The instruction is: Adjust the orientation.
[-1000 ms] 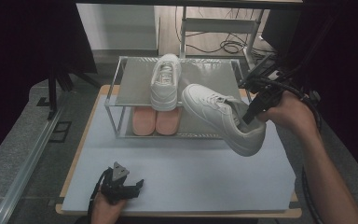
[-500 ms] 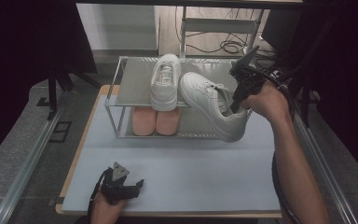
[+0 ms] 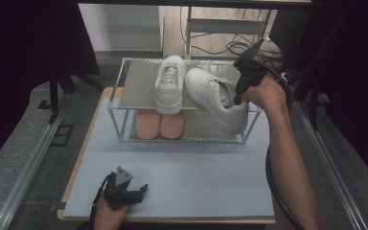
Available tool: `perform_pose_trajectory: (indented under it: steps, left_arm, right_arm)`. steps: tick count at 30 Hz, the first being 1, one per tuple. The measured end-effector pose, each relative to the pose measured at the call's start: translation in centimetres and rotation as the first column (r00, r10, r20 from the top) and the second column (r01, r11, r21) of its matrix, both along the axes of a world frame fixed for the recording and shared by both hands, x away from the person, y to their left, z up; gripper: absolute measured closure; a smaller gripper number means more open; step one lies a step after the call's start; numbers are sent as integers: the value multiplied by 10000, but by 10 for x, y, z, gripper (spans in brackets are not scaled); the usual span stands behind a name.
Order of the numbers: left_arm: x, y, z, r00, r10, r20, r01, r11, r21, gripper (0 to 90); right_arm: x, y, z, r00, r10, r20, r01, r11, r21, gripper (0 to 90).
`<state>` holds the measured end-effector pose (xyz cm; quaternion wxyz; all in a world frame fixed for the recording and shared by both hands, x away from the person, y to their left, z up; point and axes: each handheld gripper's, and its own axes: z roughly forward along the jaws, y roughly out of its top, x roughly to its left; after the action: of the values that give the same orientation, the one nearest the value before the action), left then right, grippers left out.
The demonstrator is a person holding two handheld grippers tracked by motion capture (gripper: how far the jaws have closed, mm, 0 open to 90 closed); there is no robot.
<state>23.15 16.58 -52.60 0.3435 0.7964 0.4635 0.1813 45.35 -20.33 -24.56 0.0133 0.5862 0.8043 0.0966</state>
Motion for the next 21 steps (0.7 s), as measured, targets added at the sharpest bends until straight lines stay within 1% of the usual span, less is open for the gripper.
perform_pose_trajectory:
  steps: [3, 5, 7, 9, 12, 16, 19, 21]
  left_arm:
    - [0, 0, 0, 10000, -1, 3, 1, 10000, -3, 156]
    - [0, 0, 0, 10000, 1, 1, -1, 10000, -5, 156]
    - [0, 0, 0, 10000, 1, 6, -1, 10000, -1, 156]
    - [0, 0, 0, 10000, -2, 14, 2, 10000, 4, 156]
    - [0, 0, 0, 10000, 4, 7, -4, 10000, -12, 156]
    - [0, 0, 0, 10000, 4, 6, -4, 10000, -12, 156]
    - [0, 0, 0, 10000, 5, 4, -5, 10000, -18, 156]
    - [0, 0, 0, 10000, 5, 4, -5, 10000, -15, 156]
  right_arm:
    - [4, -2, 0, 9995, -313, 65, 312, 9994, 127, 835]
    - [6, -2, -3, 9990, -454, 42, 454, 9989, 63, 835]
    - [8, -1, -4, 9988, -480, 8, 480, 9988, 29, 834]
    - [10, 0, -7, 9986, -521, 3, 520, 9986, 126, 834]
    - [14, 3, -7, 9978, -663, 34, 662, 9975, 241, 833]
    - [19, 9, -8, 9964, -844, 36, 843, 9962, 225, 833]
    - [22, 10, -7, 9954, -953, -51, 954, 9951, 255, 830]
    - [23, 11, -8, 9952, -977, 19, 976, 9948, 290, 829]
